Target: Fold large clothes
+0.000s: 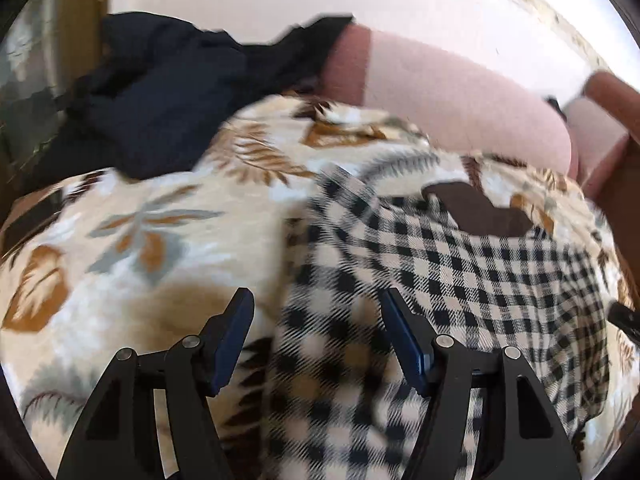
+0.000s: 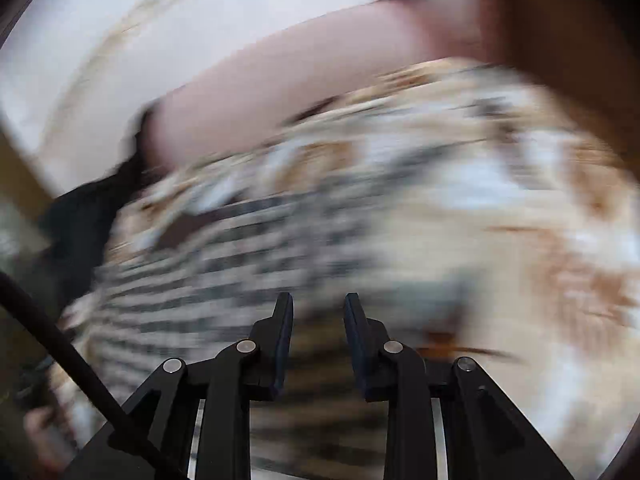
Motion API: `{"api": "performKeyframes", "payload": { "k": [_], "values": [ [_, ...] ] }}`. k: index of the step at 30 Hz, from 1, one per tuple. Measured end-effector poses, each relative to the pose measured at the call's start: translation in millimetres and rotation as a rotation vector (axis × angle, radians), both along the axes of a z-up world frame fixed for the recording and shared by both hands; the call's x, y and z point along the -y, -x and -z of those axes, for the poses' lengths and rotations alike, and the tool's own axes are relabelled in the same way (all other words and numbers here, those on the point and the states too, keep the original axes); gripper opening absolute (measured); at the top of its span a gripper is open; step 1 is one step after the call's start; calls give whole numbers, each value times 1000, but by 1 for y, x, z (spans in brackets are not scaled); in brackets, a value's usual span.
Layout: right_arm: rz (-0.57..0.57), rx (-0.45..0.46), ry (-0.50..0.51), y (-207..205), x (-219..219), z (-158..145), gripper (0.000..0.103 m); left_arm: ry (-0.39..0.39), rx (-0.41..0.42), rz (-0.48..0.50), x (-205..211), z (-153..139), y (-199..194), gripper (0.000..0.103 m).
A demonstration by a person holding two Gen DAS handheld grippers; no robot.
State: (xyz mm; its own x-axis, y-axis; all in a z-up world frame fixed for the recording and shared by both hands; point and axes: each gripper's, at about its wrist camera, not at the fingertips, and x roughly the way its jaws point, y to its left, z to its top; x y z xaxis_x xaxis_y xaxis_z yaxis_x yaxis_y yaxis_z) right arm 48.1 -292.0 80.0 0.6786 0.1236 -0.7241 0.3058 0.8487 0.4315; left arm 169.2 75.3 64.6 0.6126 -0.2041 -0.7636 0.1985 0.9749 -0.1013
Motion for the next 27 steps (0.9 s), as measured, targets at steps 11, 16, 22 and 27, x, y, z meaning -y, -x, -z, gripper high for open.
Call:
{"api": "performKeyframes", "payload": {
  "k": [11, 16, 22, 27],
  "values": [
    [-20, -80, -12, -135, -18, 70, 22, 92, -156, -62, -9, 56, -77, 74],
    [184, -48, 22, -121, 17, 63, 19, 97, -150, -98, -11, 54, -84, 75],
    [221, -18, 131, -97, 11, 23, 53, 115, -51, -206, -34, 15, -61, 75],
    [115, 8, 76, -62, -9, 3, 53, 64, -25, -113, -23, 3, -15, 75]
  ]
}}
